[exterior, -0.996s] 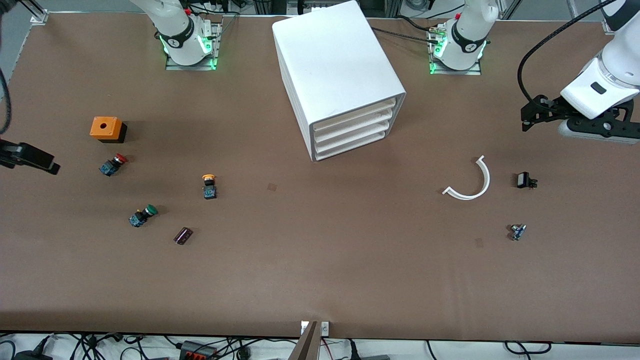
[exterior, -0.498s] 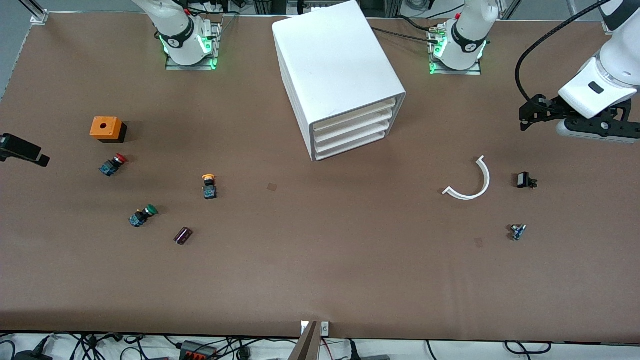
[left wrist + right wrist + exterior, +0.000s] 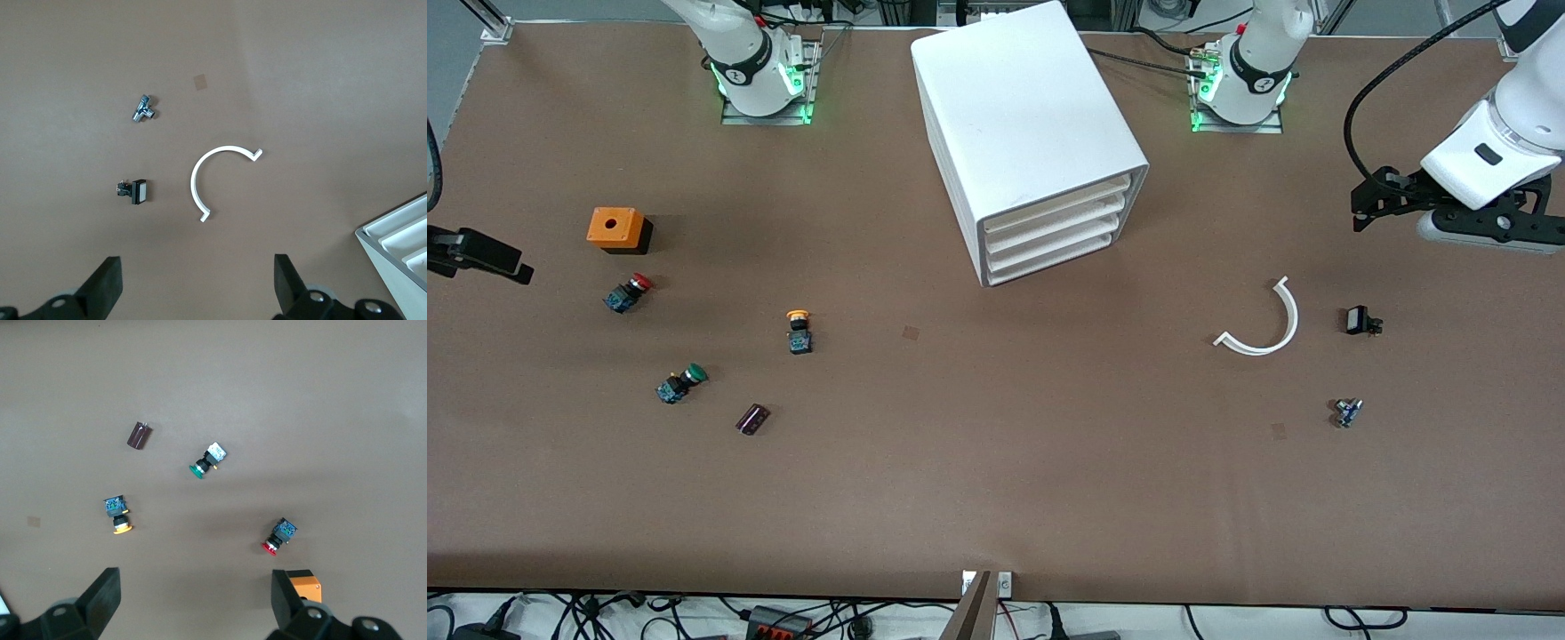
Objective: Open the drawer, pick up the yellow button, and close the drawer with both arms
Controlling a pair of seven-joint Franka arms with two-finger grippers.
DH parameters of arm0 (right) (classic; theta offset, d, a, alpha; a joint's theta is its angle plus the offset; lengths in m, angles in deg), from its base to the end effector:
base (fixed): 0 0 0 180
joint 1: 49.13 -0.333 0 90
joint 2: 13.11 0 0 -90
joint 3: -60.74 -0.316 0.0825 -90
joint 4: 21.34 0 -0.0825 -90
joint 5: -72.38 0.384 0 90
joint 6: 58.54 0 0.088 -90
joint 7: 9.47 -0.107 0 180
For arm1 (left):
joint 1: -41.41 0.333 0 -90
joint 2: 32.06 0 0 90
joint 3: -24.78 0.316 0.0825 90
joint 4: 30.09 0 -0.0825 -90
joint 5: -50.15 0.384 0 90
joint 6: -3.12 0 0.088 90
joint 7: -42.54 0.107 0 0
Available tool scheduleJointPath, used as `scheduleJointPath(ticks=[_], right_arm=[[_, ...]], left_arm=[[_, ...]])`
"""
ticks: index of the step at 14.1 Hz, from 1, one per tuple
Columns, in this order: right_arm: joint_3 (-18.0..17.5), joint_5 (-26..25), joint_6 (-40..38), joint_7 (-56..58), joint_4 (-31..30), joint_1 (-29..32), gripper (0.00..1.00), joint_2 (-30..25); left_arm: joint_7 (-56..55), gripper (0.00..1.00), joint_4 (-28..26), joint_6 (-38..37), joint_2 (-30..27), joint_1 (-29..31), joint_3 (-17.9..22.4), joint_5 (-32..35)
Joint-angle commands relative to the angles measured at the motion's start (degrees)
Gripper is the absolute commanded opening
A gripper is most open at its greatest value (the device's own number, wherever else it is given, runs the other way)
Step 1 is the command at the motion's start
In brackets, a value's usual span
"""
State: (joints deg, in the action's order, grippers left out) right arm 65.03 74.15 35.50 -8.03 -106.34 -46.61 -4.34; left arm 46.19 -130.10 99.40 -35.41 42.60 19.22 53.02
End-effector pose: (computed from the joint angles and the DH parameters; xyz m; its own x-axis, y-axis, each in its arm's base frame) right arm 0.6032 -0.0655 0.5835 0.9955 -0.0948 0.0056 -0.0947 -0.9953 -0.0193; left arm 0.5409 -0.0378 0.5831 0.9894 -0.1446 -0.0106 -0.1450 -0.9879 -0.0548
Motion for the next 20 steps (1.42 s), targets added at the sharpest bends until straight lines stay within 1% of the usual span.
scheduleJointPath(ticks=[1, 3, 4, 20], right_arm=[[-0.68, -0.88, 2.02, 1.19, -6.05, 0.38, 1.0, -4.64], [-0.77, -3.24, 1.84, 1.28, -5.97, 0.21, 1.0, -4.73], [-0.77, -3.6, 1.67, 1.19, -5.97, -0.32, 1.0, -5.08], [-0.68, -2.99, 0.79, 1.1, -6.41, -0.23, 1.0, -4.99]], left_arm=[[-0.22, 1.0, 1.05, -1.36, -0.25, 0.03, -0.15, -1.03], [-0.31, 1.0, 1.13, -1.36, -0.25, 0.03, -0.15, -1.03], [-0.31, 1.0, 1.13, -1.36, -0.25, 0.03, -0.15, -1.03], [-0.31, 1.0, 1.13, -1.45, -0.16, 0.03, -0.15, -1.03]])
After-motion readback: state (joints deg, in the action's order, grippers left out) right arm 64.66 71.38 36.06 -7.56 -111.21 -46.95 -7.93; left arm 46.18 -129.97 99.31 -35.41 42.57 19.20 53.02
